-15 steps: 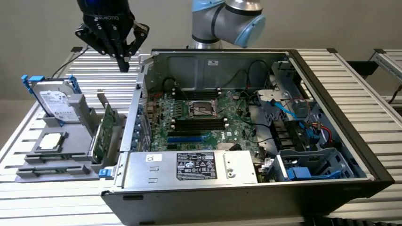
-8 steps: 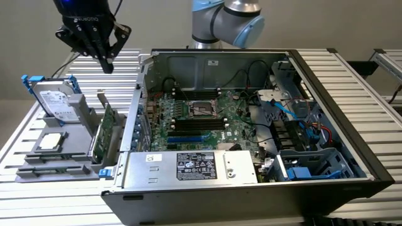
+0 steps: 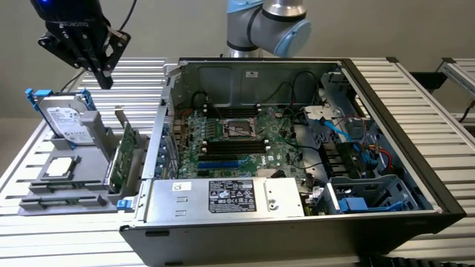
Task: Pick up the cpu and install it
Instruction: 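Reach for the cpu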
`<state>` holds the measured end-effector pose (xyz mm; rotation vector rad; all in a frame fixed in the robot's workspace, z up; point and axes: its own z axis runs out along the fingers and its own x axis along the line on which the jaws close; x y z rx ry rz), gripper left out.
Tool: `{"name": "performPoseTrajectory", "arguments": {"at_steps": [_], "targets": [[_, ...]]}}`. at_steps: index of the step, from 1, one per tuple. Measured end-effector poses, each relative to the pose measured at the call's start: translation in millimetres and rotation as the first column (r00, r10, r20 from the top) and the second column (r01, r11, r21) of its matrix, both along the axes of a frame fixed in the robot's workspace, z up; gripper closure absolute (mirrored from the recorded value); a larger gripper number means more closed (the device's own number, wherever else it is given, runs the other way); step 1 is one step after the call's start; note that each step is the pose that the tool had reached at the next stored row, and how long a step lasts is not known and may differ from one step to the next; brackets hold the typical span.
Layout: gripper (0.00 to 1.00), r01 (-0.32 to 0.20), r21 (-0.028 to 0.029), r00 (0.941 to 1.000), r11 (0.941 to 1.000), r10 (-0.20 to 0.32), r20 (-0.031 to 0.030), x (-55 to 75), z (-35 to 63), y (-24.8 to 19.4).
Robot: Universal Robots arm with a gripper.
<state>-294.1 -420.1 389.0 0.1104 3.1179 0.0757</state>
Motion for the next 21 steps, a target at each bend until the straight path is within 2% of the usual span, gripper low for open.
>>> {"name": "performPoseTrajectory", "arguments": {"at_steps": [11, 21], "targets": [[0.89, 0.000, -0.0001, 1.0000, 1.0000, 0.000, -0.0016, -46.8, -4.1, -3.6], [0.89, 0.000, -0.0004, 0.9999, 1.0000, 0.000, -0.0120, -80.5, -12.1, -5.9]]}}
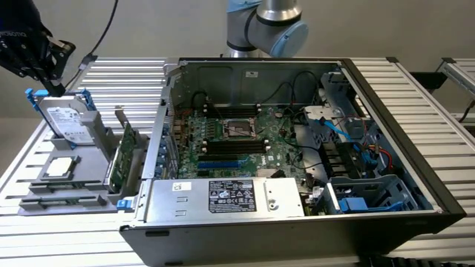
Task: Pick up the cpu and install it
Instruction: 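Reach for the cpu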
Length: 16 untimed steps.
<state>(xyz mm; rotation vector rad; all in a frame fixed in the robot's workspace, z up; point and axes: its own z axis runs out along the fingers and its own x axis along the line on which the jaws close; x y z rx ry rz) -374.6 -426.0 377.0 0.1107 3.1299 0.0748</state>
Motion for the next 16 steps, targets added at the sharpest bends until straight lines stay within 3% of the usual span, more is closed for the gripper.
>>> {"name": "performPoseTrajectory", "arguments": {"at_steps": [16], "targets": [[0.89, -0.002, -0.0005, 0.9997, 1.0000, 0.002, -0.0252, -45.7, -14.1, -3.2]]}}
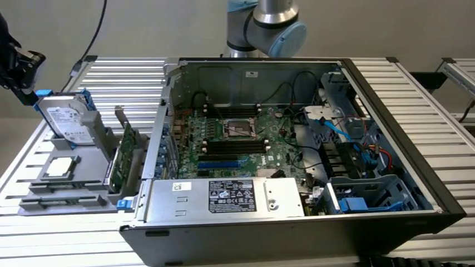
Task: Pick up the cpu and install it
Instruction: 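Reach for the cpu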
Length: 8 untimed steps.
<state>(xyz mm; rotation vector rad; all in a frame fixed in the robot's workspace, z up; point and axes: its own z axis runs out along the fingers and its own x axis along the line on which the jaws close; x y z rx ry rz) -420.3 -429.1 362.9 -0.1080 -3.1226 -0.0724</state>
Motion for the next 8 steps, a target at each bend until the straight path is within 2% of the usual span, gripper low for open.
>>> {"name": "performPoseTrajectory", "arguments": {"at_steps": [4, 8], "targets": [[0.89, -0.002, -0.0001, 1.0000, 1.0000, 0.002, -0.0080, -8.4, -3.8, -1.1], [0.89, -0.004, 0.0000, 1.0000, 1.0000, 0.004, -0.0082, -13.3, -4.6, -1.1]]}}
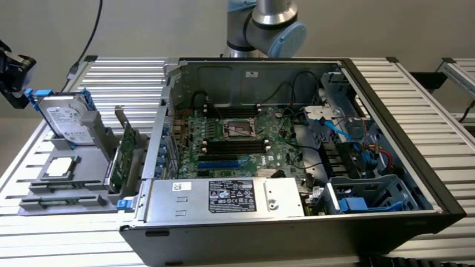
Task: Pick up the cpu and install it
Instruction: 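Reach for the cpu, then pick up the cpu and move it towards the insertion slot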
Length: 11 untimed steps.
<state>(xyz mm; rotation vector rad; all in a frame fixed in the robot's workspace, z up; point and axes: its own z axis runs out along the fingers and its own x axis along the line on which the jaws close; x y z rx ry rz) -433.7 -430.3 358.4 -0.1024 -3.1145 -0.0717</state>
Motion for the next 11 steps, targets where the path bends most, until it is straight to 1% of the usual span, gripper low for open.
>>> {"name": "performPoseTrajectory", "arguments": {"at_steps": [11], "targets": [[0.89, 0.000, -0.0001, 1.0000, 1.0000, 0.000, -0.0001, 0.0, 0.0, 0.0]]}}
